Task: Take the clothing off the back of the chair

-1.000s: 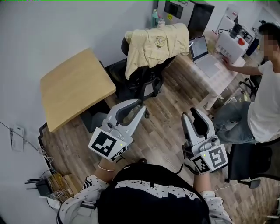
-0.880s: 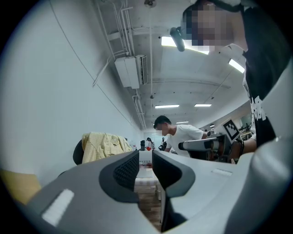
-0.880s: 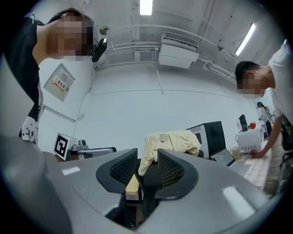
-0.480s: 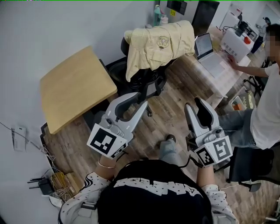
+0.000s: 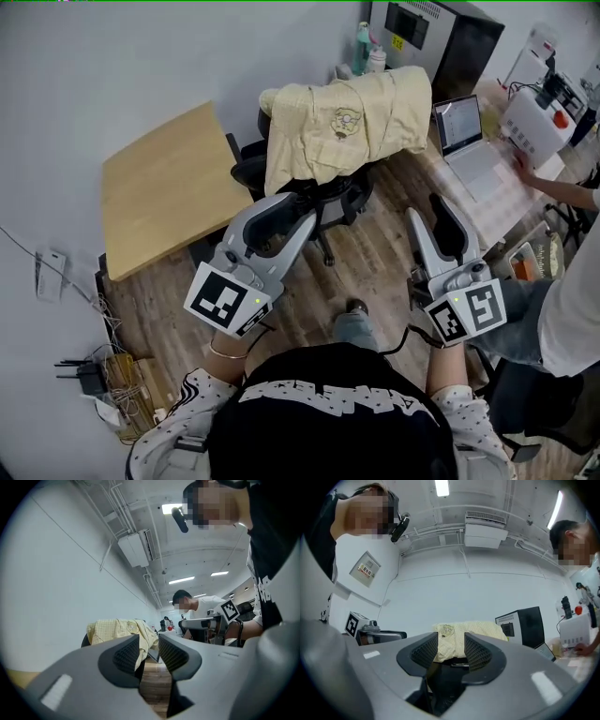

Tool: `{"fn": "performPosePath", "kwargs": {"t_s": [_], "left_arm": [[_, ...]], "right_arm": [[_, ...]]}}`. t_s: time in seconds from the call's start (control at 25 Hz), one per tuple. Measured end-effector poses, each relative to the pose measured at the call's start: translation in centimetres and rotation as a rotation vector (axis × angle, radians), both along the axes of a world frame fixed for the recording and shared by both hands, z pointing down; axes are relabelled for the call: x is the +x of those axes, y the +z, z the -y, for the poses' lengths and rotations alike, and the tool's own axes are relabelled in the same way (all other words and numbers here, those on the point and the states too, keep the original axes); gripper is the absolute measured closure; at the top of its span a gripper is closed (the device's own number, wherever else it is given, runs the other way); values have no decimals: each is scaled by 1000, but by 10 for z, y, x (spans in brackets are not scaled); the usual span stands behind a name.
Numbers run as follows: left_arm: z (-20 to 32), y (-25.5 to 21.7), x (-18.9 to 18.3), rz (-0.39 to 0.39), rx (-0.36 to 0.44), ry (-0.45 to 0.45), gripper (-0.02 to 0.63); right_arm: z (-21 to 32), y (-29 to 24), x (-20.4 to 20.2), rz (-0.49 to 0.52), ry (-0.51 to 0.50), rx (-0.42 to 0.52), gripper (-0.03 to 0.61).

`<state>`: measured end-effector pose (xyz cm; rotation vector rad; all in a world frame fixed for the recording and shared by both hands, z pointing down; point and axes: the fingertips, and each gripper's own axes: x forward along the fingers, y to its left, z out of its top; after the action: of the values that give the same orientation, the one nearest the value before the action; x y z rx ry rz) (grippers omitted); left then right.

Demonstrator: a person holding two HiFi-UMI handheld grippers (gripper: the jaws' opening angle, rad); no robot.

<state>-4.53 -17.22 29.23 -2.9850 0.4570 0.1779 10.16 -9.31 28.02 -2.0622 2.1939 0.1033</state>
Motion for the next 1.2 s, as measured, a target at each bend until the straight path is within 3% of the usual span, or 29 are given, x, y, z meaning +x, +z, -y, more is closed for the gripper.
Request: {"fn": "performPosePath", "kwargs": {"t_s": [0.44,0.88,1.2], "left_arm": [[32,-11,50,43,25,-150,485],[78,-15,59,77,35,-379,423],[105,-3,63,124,-9,-498,382]], "right_arm": [[51,-9,70,-20,-116,1,364],[101,-9,104,-61,-224,-32,319],[138,2,118,-93,-282,-90,281]]}}
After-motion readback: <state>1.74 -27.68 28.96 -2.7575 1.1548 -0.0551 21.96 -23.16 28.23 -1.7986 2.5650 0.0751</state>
